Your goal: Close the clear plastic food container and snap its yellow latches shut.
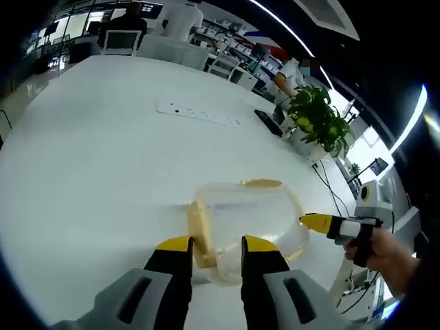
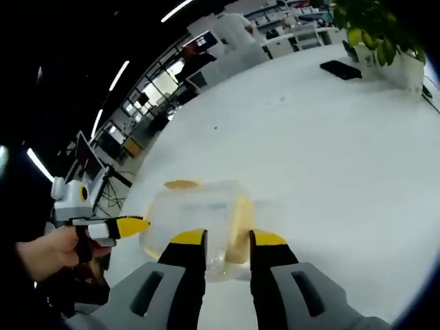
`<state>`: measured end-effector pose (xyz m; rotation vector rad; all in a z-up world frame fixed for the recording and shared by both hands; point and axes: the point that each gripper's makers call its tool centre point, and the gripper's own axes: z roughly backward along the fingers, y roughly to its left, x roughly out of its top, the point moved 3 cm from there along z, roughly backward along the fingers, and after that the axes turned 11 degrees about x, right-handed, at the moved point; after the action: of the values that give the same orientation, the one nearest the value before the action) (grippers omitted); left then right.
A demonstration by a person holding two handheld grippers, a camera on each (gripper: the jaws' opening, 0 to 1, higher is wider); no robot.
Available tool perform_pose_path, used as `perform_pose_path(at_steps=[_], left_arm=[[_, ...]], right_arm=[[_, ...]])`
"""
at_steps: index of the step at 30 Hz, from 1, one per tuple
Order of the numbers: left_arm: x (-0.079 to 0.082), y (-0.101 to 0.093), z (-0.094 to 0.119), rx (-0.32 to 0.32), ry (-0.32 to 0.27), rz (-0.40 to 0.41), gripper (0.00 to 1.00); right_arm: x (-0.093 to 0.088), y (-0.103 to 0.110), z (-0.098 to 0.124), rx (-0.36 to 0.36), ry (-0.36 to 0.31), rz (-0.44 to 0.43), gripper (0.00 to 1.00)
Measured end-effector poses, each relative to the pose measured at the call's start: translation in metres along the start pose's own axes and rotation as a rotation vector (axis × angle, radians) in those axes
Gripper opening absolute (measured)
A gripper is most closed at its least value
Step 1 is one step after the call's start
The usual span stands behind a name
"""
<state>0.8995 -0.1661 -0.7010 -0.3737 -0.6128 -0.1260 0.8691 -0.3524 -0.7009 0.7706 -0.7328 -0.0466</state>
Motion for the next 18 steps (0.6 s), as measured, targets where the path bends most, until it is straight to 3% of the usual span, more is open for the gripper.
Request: perform_pose_path(at_steps=[13,14,15,16,17,18], left_arm=[[-0.0002,-0.001,-0.0019,0.0,0.019,0.012,0.17],[-0.0002,-0.008,-0.0016,-0.056,0.029,0.03,0.17],[0.0002,-0.0009,0.0,-0.015,0.028,0.042,0.17],[0.0004,-0.0008,0.0014,-0.012,0.028,0.035,0.17],[0.0005,-0.0015,0.002,-0.014,0.029,0.038,0.17],[0.0001,-0.0015,0.002,-0.019,0.032,0.056,0.17]], right_arm=[[-0.0017,0.0017,-0.0009,0.023,0.004,-0.042,0.18],[-0.0025,0.0025,-0.0018,0.037,0.011,-0.054,0.18],[-0.0023,0.0002,-0.0017,0.045,0.008,-0.073,0.18],[-0.0004,0.007,-0.0051,0.097,0.003,-0.107,0.18],[-0.0068,0.0049,-0.0029,0.082,0.03,-0.116,0.2],[-0.006,0.0047,-0.0004,0.09,0.031,-0.063,0.2]])
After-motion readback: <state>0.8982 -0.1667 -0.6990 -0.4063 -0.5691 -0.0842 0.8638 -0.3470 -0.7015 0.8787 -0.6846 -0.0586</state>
